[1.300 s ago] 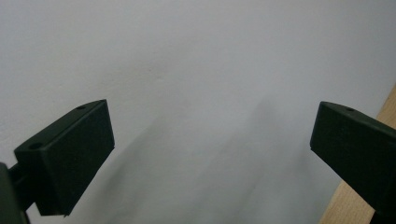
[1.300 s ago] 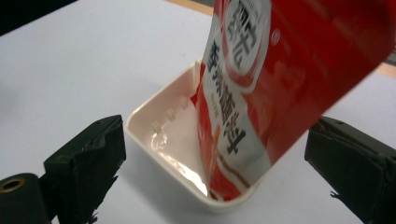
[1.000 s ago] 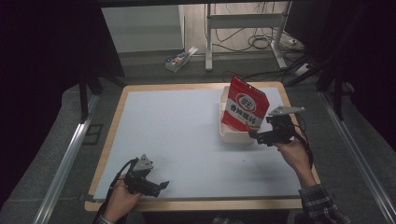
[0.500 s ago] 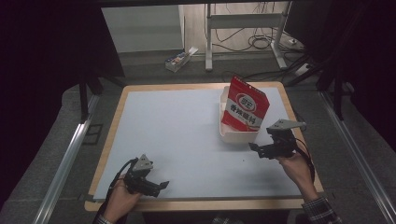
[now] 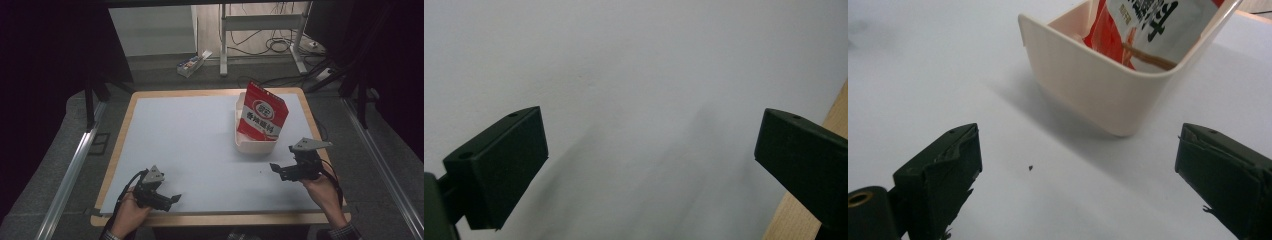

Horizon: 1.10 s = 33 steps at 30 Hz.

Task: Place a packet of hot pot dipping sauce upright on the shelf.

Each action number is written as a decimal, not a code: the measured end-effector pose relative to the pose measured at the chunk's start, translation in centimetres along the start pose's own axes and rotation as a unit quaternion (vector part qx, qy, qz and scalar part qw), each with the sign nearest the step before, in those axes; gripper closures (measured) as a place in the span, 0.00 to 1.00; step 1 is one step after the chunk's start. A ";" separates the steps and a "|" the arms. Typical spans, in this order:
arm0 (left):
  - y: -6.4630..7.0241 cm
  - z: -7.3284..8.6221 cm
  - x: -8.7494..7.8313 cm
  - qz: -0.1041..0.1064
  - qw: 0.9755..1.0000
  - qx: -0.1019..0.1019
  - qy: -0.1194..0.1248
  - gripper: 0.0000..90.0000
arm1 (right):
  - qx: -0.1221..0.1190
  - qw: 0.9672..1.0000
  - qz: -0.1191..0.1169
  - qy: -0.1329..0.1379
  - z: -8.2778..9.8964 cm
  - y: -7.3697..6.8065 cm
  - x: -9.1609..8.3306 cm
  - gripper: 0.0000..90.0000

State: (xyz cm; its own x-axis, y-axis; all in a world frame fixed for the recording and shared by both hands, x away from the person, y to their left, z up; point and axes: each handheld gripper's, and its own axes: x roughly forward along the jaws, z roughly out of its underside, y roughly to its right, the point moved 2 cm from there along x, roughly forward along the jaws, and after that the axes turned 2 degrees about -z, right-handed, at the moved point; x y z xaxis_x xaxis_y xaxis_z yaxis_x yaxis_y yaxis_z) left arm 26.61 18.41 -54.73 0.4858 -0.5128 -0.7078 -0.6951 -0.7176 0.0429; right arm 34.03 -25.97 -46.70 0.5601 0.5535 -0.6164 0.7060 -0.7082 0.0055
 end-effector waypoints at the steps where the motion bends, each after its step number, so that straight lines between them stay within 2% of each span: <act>1: 0.0 0.0 0.0 0.000 1.000 0.000 0.000 0.01 | 0.000 1.000 0.000 0.001 0.2 -0.1 -0.1 0.05; 17: 0.0 -0.1 0.1 0.001 1.000 0.002 -0.003 0.01 | 0.007 1.000 0.011 -0.010 3.6 -1.2 -1.4 0.05; 22: 0.0 -0.1 0.1 0.001 1.000 0.002 -0.003 0.01 | 0.002 1.000 0.014 -0.020 4.5 -1.5 -1.7 0.05; 33: 0.0 0.0 0.1 0.002 1.000 0.003 -0.002 0.01 | 0.014 0.999 -0.001 -0.052 6.8 -2.5 -1.3 0.05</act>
State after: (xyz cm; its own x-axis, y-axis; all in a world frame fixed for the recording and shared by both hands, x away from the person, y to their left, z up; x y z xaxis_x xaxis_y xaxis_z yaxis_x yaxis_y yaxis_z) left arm 26.65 18.32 -54.77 0.4804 -0.5137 -0.7108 -0.6999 -0.7130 0.0423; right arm 28.62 -27.93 -51.32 0.5100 0.5069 -0.6949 0.6933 -0.7204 -0.0167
